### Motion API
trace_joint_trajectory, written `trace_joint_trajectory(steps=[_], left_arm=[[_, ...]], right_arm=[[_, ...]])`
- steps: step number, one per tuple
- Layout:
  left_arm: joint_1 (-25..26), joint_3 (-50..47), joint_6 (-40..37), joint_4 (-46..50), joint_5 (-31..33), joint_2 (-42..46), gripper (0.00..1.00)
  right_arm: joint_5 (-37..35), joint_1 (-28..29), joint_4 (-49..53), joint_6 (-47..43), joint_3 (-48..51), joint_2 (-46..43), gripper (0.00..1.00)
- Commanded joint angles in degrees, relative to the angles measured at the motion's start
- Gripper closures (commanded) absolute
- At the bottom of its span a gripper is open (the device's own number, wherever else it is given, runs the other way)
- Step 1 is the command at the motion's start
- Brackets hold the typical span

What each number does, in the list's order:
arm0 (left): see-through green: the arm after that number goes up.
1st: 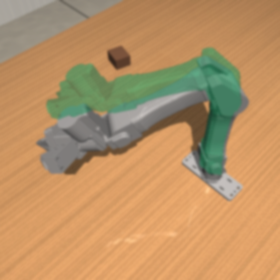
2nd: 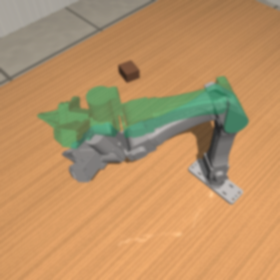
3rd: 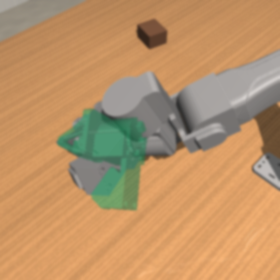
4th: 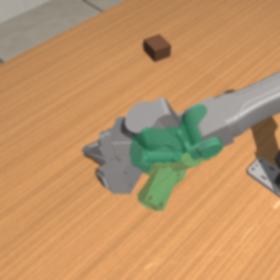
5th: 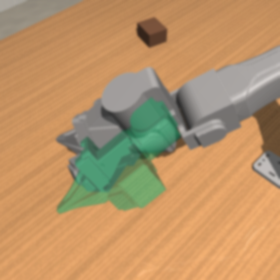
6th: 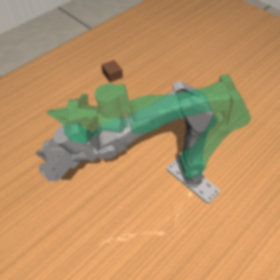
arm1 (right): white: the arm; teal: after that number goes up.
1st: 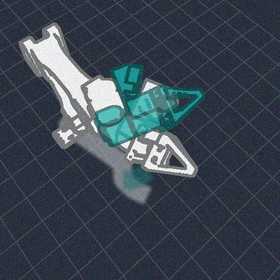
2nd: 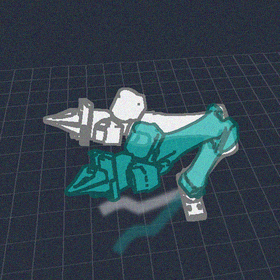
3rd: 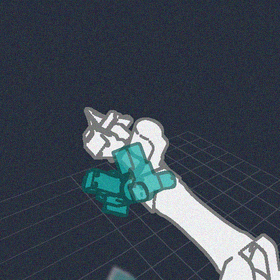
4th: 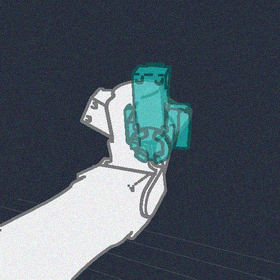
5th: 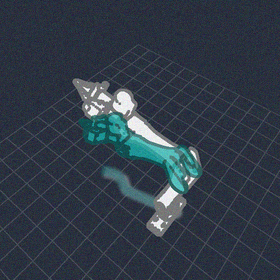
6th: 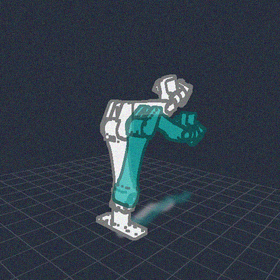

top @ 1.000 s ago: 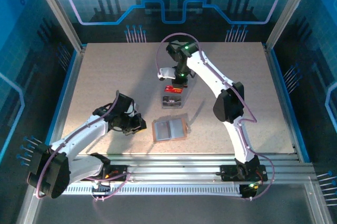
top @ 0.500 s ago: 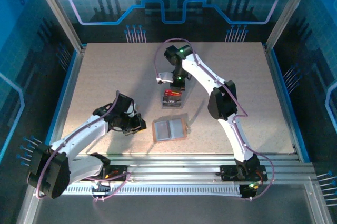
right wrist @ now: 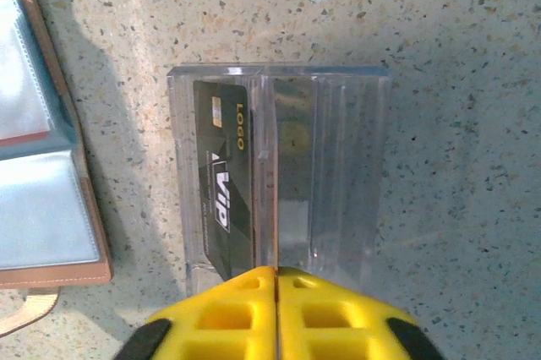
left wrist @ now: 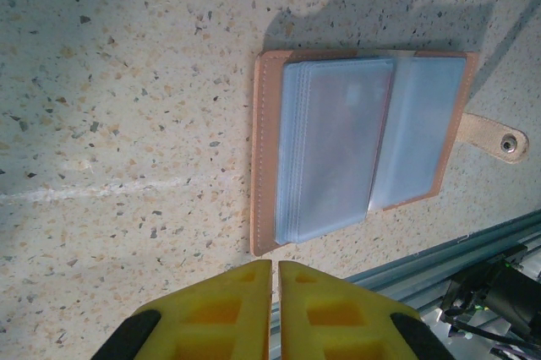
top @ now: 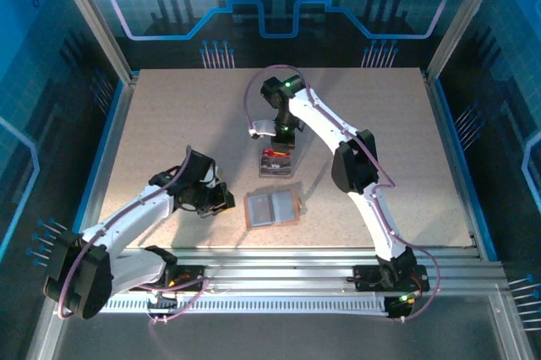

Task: Take the credit cards out of the card holder

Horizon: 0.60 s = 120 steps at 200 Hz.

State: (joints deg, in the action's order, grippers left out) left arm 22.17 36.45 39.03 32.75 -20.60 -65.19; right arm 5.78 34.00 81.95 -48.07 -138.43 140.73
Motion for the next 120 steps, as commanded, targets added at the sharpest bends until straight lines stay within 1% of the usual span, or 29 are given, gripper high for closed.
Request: trace_joint_trajectory(steps=[1,11,30,73,105,108,120], left_arm=[[-0.54,0.42,0.35,1.56,-0.80,-0.60,0.90],[-0.56,0.59,0.16,1.82,-0.67,-0.60,0.90],[-0.56,0.81,0.08,1.72,-0.78,-0.86,0.90],[-0.61,1.35,0.00,1.61,-1.02,-1.45,0.90],[-0.55,1.52,0.24,0.68,-1.76,-1.34,0.90],[-0.56,1.52,0.26,0.46,-1.89,-1.34,0.90],[-0.60,1.52,0.44,-0.25,-2.20,-1.39,0.90]], right_arm=[[-1.45,0.27,-1.97,0.04,0.31,0.41,0.84],[-1.85,0.28,-3.46,0.49,0.51,-0.17,0.79],[-2.88,0.36,-6.09,1.39,1.74,-1.63,0.76],[-4.55,0.37,-10.40,3.21,5.29,-4.78,0.74],[-2.93,0.71,-10.63,5.62,7.24,-7.20,0.73],[-2.89,0.78,-10.79,5.85,7.62,-8.82,0.73],[-2.56,1.22,-11.62,6.72,9.80,-10.87,0.73]])
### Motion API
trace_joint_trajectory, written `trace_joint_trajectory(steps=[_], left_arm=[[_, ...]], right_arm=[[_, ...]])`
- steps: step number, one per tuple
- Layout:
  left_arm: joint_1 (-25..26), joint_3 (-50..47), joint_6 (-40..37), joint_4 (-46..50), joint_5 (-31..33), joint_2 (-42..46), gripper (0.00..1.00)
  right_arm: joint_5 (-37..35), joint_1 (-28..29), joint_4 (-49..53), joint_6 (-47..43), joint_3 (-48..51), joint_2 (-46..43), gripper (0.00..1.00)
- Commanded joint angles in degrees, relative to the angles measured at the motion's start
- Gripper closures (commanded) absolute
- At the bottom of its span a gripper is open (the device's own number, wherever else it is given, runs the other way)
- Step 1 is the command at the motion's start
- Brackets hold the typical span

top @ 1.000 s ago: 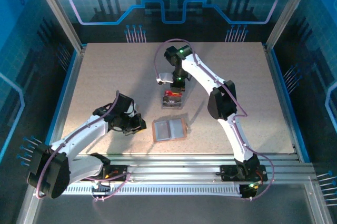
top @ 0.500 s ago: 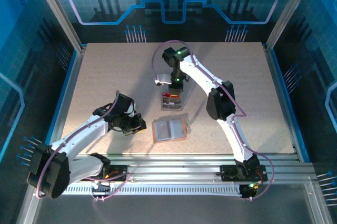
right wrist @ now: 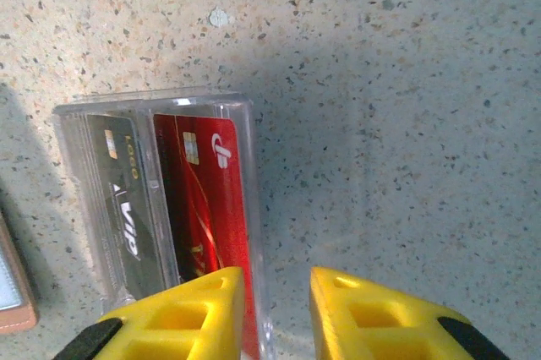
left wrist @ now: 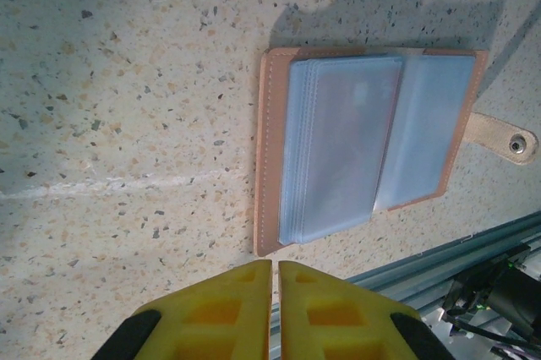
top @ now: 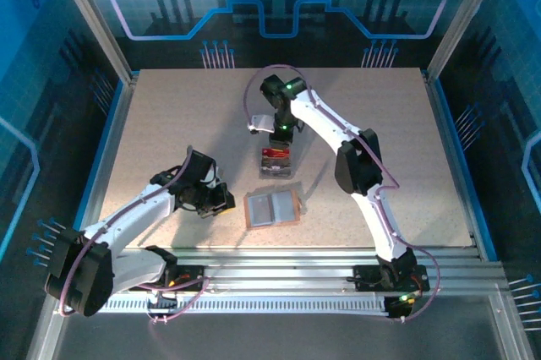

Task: Take the credit cards out of the card holder

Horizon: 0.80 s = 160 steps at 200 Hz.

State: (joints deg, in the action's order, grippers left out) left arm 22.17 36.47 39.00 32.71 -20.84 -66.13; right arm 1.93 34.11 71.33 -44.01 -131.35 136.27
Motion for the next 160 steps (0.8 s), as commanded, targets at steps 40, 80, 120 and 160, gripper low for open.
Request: trace_joint_trajectory(steps=[40,80,120,160], left_arm=[[-0.57,1.11,0.85,-2.96,-3.44,-2.06,0.90],[-0.55,1.24,0.79,-5.43,-3.89,-3.73,0.90],[-0.54,1.21,1.76,-9.76,-5.73,-6.67,0.90],[-0.40,0.89,2.14,-12.10,-7.71,-8.87,0.90]], right_arm=[[3.48,1.73,-5.42,10.15,11.82,-14.06,0.71],[5.54,1.91,-16.43,28.16,27.21,-24.58,0.70],[12.37,3.30,-29.36,49.57,45.72,-35.09,0.79],[22.60,4.86,-43.57,72.69,61.57,-42.73,0.85]])
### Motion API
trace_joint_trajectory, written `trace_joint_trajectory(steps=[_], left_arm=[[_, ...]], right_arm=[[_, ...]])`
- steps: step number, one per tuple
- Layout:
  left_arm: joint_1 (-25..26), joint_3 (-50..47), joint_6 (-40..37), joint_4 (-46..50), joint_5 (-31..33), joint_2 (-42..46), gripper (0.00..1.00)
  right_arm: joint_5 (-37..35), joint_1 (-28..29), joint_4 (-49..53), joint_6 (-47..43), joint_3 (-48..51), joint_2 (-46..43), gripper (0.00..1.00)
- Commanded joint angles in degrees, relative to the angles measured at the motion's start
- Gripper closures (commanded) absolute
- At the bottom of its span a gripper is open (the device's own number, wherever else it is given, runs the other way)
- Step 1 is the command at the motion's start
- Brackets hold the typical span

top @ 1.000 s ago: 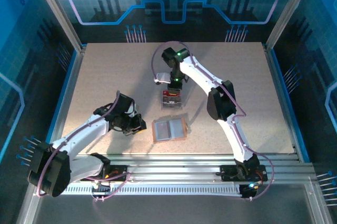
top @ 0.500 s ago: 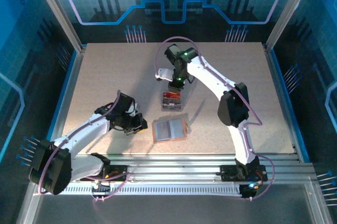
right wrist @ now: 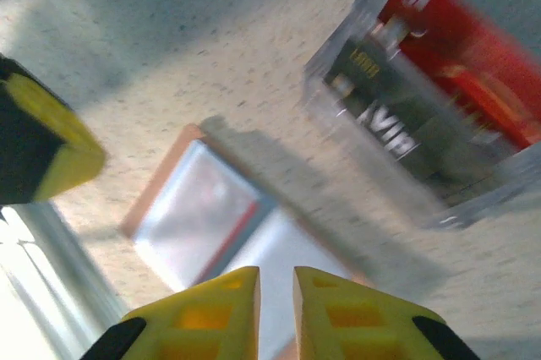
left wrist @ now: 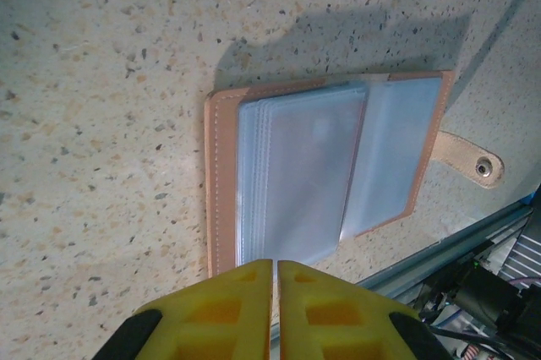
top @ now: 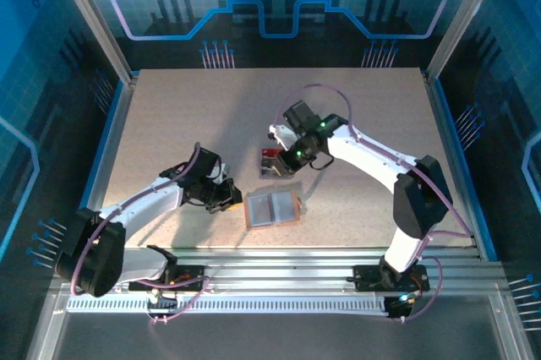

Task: Take the credit cards out of the card holder

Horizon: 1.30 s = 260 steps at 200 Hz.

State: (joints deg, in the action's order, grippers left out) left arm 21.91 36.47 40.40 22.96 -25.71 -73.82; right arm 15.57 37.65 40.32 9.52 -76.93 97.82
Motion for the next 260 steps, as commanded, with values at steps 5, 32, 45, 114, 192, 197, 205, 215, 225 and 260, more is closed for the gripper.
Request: trace_joint_trajectory(steps=[5,32,45,114,192,197,205,215,225,260], left_arm=[[-0.12,0.89,0.73,-2.31,-2.95,-1.44,0.90],[0.07,0.10,0.81,-3.01,-3.46,-2.27,0.91],[0.14,-0.40,0.94,-3.58,-3.46,-2.48,0.91],[0.50,-1.52,1.53,-6.42,-4.07,-6.02,0.96],[0.98,-2.80,1.25,-8.99,-5.33,-9.89,0.98],[1.00,-2.78,1.18,-8.99,-5.34,-9.99,0.98],[0.98,-2.81,1.17,-8.99,-5.38,-10.02,0.98],[0.95,-2.89,1.17,-8.99,-5.34,-9.94,0.98],[1.03,-3.02,1.17,-8.99,-5.31,-9.91,0.98],[1.12,-2.83,1.08,-8.73,-5.57,-9.79,0.98]], right_arm=[[9.64,1.67,-14.73,21.70,9.16,-5.12,0.85],[10.40,3.93,-23.15,32.06,16.49,-8.00,0.87],[10.91,5.02,-25.12,34.20,18.14,-7.81,0.87],[11.11,10.52,-25.32,36.24,15.84,2.02,0.85],[11.10,12.00,-26.96,38.02,15.07,7.17,0.82],[11.22,12.14,-26.85,38.03,14.91,7.58,0.82],[11.12,12.33,-26.67,37.96,14.67,8.11,0.82],[10.81,12.48,-26.14,37.83,14.35,8.52,0.82],[10.15,12.75,-25.37,37.56,14.13,8.87,0.81],[6.73,12.82,-20.28,35.63,13.04,9.05,0.76]])
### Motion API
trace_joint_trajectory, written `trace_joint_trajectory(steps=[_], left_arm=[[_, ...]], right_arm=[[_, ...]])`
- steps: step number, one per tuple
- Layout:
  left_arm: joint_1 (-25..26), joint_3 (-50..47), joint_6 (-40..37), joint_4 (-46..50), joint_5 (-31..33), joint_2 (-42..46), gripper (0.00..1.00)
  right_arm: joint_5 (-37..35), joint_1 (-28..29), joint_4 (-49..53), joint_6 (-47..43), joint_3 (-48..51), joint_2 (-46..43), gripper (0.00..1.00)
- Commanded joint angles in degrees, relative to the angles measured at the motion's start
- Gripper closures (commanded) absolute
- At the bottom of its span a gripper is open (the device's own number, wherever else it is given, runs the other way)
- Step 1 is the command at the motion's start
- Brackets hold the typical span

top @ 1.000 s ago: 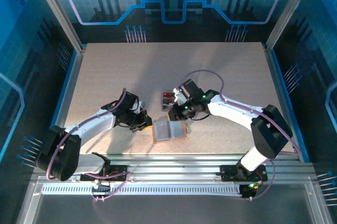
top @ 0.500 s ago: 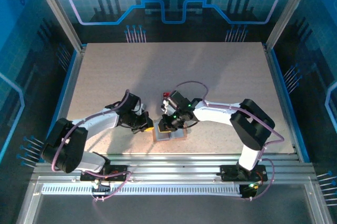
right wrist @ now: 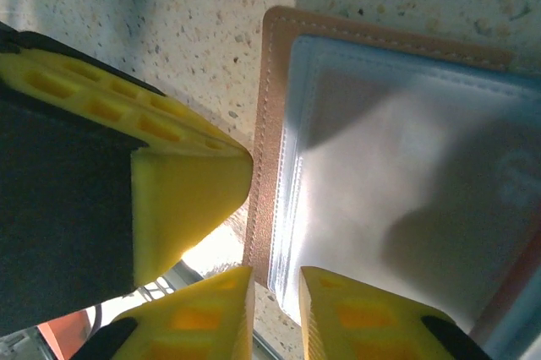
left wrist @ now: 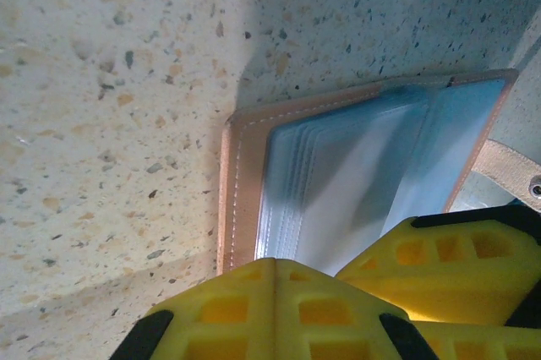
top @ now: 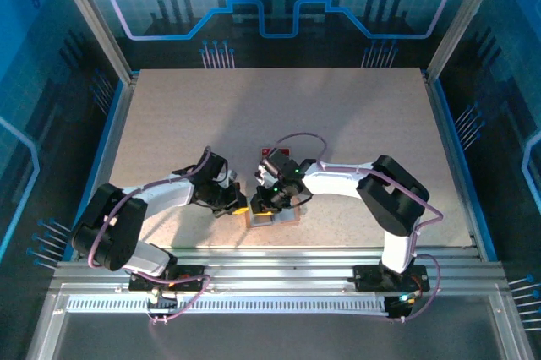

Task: Take the credit cards out of the card holder

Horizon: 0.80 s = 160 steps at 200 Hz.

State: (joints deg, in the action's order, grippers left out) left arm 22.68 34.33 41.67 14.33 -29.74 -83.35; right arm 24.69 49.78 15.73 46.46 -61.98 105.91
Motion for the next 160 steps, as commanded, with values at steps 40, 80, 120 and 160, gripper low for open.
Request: trace_joint_trajectory(steps=[40,80,120,160], left_arm=[[0.42,0.26,-0.19,0.35,-1.48,-0.20,0.98],[0.96,1.08,0.17,0.44,-1.35,-0.53,0.98],[1.84,1.77,0.51,0.02,-1.40,-1.46,0.98],[2.54,2.06,0.68,-0.20,-1.01,-2.25,0.98]], right_arm=[[-4.98,0.93,8.26,-2.92,-2.87,0.92,0.72],[-6.36,0.89,10.47,-3.92,-3.50,0.93,0.72],[-7.67,0.99,12.22,-4.45,-3.77,0.46,0.72],[-5.60,1.09,9.74,-3.31,-3.52,-0.81,0.73]])
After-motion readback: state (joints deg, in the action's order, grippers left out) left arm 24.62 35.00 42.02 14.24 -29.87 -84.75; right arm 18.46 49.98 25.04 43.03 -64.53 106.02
